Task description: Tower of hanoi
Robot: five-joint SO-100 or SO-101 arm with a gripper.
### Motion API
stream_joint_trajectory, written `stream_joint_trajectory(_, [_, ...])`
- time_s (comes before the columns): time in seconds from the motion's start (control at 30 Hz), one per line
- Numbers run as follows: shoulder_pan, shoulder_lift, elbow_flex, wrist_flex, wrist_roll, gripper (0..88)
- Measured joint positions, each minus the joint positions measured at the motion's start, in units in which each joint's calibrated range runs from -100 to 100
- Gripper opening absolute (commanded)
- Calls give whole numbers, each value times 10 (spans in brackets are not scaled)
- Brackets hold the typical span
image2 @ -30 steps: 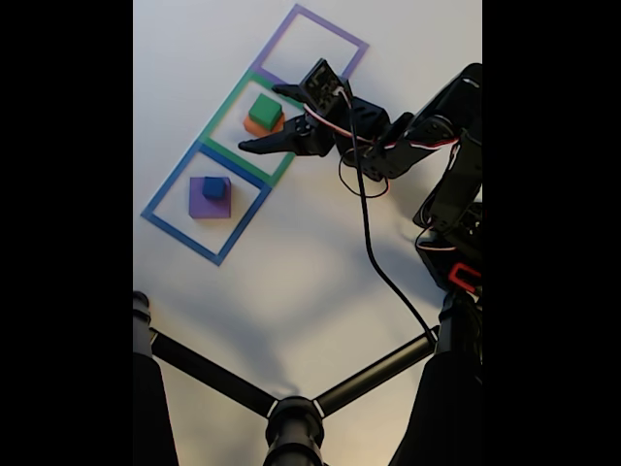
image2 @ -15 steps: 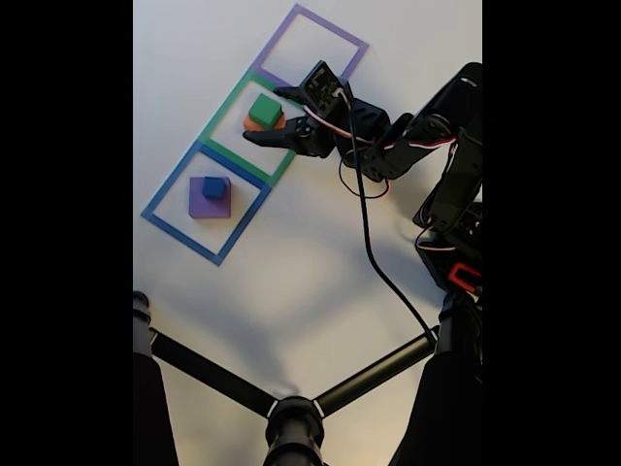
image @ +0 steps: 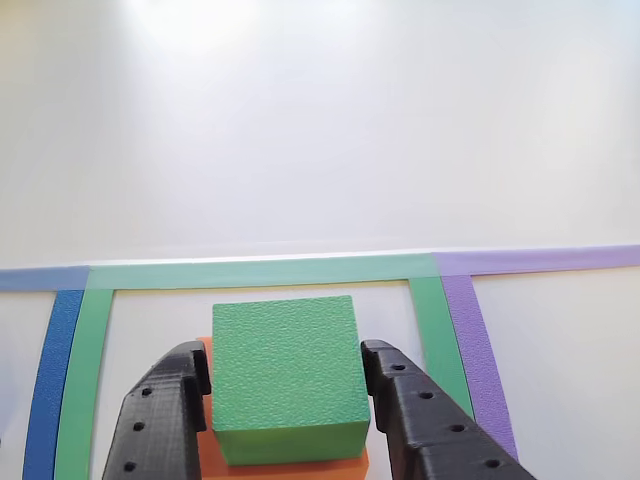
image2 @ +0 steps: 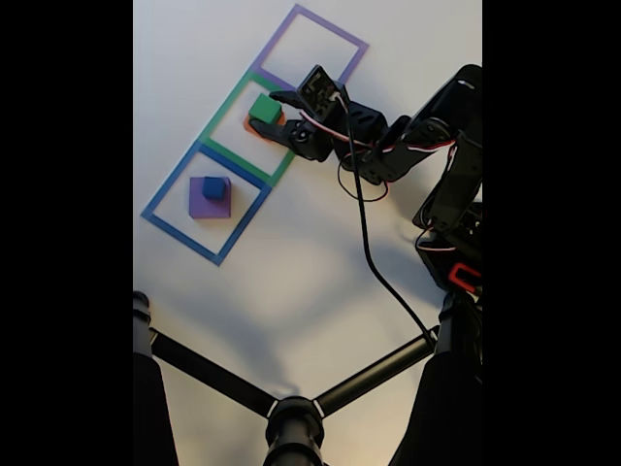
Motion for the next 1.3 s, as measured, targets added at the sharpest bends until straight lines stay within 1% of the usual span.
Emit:
stream_joint_trajectory(0.33, [-4,0,0,2,6,62])
stream_joint_trajectory(0.7, [-9,-1,-2,9,6,62])
stream_joint_trajectory(0.83, [-10,-20,-7,40,8,62])
stream_joint_trajectory(0.93, [-17,-65,-15,96,8,62])
stream_joint_trajectory(1.07, [-26,-150,-47,218,8,62])
stream_joint_trajectory(1.2, [-26,-240,-104,376,8,61])
stream_joint_trajectory(1.3, [-18,-309,-166,524,8,60])
